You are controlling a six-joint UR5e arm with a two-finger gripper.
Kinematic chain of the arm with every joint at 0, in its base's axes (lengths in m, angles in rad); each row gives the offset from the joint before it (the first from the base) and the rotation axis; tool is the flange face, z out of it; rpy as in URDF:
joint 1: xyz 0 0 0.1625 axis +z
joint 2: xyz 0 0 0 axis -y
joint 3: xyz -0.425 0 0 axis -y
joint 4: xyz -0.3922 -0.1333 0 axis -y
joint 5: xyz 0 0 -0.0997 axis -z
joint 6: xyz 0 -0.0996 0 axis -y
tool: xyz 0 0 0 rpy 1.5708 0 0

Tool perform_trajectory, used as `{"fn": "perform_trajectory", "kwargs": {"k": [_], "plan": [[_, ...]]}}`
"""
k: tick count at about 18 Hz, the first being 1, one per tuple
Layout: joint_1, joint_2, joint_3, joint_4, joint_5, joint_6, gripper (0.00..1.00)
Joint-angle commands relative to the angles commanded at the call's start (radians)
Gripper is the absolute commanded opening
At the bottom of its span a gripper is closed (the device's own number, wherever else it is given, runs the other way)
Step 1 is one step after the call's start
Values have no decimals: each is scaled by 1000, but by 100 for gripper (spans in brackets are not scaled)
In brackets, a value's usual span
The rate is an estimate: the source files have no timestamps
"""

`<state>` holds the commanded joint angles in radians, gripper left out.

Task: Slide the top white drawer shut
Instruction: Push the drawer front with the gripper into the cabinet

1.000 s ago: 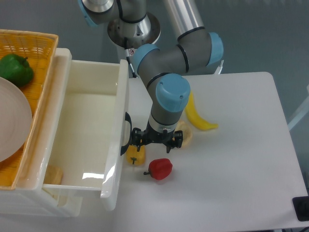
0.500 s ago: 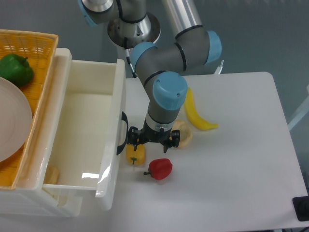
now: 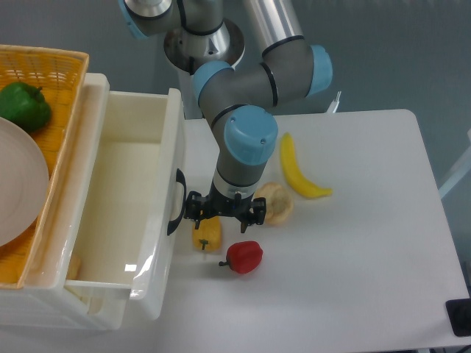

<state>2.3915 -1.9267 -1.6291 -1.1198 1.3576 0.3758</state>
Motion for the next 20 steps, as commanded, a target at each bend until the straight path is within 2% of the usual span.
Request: {"fn": "perform_trajectory", "kwargs": {"k": [20], "plan": [[-84, 12, 0, 0, 11, -43, 100]]}}
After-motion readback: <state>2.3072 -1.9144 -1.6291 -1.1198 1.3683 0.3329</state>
